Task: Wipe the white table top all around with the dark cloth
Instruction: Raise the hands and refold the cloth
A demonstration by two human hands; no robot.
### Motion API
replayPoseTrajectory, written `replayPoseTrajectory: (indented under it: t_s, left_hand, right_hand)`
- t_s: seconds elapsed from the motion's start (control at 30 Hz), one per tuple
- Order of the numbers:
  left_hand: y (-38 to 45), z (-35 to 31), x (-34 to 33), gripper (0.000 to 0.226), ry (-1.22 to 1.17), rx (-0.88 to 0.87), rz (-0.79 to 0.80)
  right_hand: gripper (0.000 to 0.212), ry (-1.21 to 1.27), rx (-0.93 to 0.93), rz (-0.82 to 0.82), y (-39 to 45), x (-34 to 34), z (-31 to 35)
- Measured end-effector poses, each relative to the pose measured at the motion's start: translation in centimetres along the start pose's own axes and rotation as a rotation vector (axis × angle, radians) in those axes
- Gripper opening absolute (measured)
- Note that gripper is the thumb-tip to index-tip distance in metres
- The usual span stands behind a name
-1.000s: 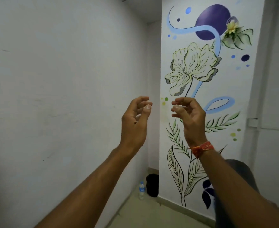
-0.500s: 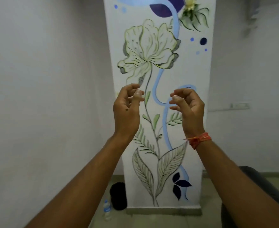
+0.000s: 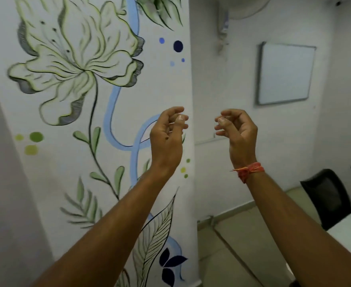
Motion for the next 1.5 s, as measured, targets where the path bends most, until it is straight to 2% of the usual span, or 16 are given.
replayPoseTrajectory:
  t_s: [0.2,0.47,0.67,0.83,1.03,1.1,1.27,1.37,1.43,1.5]
  left_hand:
    - [5.0,9.3,-9.3,0.020,-0.116,0.042,0.127]
    - [7.6,25.2,-25.3,0.020,-0.244,0.180,0.371]
    - [7.0,33.8,-38.6,0.020,-0.352,0.272,0.652]
    - [0.1,35.7,-50.8,0.019,-0.459,0.356,0.935]
    - [-15.7,35.1,-62.2,0.018,-0.533,0.434,1.312]
    - [-21.6,35.6,-65.1,0.018,-0.506,0.435,1.442]
    - [-34.0,38.3,-71.0,0.021,-0.360,0.423,1.740]
    - [-39.4,39.0,-74.7,0.020,-0.320,0.378,1.824]
    - [-42.4,39.4,-76.5,0.020,-0.307,0.367,1.855]
    - [-44.7,40.4,-77.3,0.020,-0.298,0.366,1.889]
  right_hand:
    - [0.020,-0.137,-0.031,-0.136,5.4,6.1,-7.7]
    - [0.015,-0.373,-0.136,-0.425,9.8,18.6,-19.5]
    - [0.014,-0.497,-0.139,-0.683,10.4,28.7,-25.0]
    - [0.018,-0.661,-0.158,-0.921,5.9,37.1,-25.1]
    - [0.026,-0.851,-0.234,-1.281,-4.4,49.1,-23.1]
    - [0.022,-0.921,-0.273,-1.391,-9.0,53.4,-23.2]
    - [0.008,-1.218,-0.548,-1.649,-22.3,62.4,-22.5]
    - [0.025,-1.560,-0.802,-1.706,-29.5,67.2,-19.7]
    - [0.039,-1.660,-1.093,-1.723,-33.5,70.4,-17.9]
    - [0.054,-1.699,-1.391,-1.664,-36.3,72.9,-17.1]
Point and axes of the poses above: each hand's wrist, its own y-axis towards the middle knuckle, its own x-axis out of the back of the hand, z = x × y, the point moved 7 cm from there along y, towards the middle knuckle, and after that the axes turned 2 degrees about x, right-handed, at the moved point
